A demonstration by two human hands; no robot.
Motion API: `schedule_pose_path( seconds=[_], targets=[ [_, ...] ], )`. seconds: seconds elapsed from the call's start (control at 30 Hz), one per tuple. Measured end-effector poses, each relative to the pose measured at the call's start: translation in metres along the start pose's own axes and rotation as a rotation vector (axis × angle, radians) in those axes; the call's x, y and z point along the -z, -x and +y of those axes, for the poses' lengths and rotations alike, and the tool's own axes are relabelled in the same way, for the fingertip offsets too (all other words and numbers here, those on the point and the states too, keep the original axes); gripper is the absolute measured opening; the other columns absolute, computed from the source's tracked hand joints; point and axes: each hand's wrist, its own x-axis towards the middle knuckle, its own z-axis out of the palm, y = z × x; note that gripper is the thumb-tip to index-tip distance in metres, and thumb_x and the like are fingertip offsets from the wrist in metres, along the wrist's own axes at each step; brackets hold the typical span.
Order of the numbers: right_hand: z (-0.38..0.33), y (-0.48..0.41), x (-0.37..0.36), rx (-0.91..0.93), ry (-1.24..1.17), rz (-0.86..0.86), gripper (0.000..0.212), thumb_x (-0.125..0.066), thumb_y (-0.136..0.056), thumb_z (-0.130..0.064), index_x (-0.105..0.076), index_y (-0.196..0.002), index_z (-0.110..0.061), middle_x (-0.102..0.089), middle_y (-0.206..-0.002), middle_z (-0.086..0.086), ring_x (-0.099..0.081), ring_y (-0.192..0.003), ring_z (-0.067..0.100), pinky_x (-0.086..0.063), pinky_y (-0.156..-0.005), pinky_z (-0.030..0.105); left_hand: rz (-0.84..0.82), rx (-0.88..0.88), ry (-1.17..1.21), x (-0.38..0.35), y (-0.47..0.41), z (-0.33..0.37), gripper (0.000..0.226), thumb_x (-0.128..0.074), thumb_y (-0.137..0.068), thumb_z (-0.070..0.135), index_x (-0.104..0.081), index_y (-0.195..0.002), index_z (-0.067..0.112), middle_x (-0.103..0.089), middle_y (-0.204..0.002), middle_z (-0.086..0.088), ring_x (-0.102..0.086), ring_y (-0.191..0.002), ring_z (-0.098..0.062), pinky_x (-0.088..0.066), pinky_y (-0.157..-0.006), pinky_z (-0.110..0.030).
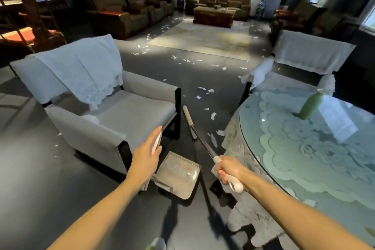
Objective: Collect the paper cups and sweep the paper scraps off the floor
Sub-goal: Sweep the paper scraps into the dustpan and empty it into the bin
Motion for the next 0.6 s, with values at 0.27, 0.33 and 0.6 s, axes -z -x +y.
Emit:
schedule_pose_path(
  seconds=[0.27,0.33,0.6],
  targets=[
    [-0.136,-0.131,0.029,-0.039,-0.131,0.072,0.015,-0.039,-0.091,0.005,-0.05,-0.088,-0.006,-0.041,-0.046,0.002,-0.037,-0.031,0.009,-0.032,-0.03,0.016,-0.065,-0.107,-0.018,-0.029,-0.231,-0.008,0.055,-0.05,-0.095,0.008,-0.037,-0.142,0.034,-0.046,-0.141,0.003,-0.044,-0.128,-0.017,-0.032,-0.102,-0.023],
    [-0.163,-0.163,0.046,-0.008,-0.122,0.081,0.017,-0.039,-0.092,0.005,-0.051,-0.097,-0.006,-0.04,-0.046,0.002,-0.037,-0.031,0.009,-0.032,-0.03,0.016,-0.071,-0.154,-0.008,-0.046,-0.289,-0.007,0.057,-0.051,-0.094,0.008,-0.037,-0.141,0.036,-0.047,-0.136,0.012,-0.044,-0.124,-0.008,-0.032,-0.099,-0.014],
    [-0.293,-0.339,0.136,0.021,-0.183,0.097,0.022,-0.044,-0.091,0.007,-0.052,-0.093,-0.013,-0.042,-0.048,0.001,-0.039,-0.034,0.007,-0.034,-0.032,0.016,-0.117,-0.26,0.052,-0.138,-0.534,-0.016,0.056,-0.05,-0.093,-0.001,-0.041,-0.14,0.027,-0.037,-0.118,0.044,-0.033,-0.109,0.03,-0.024,-0.086,0.009]
  ],
)
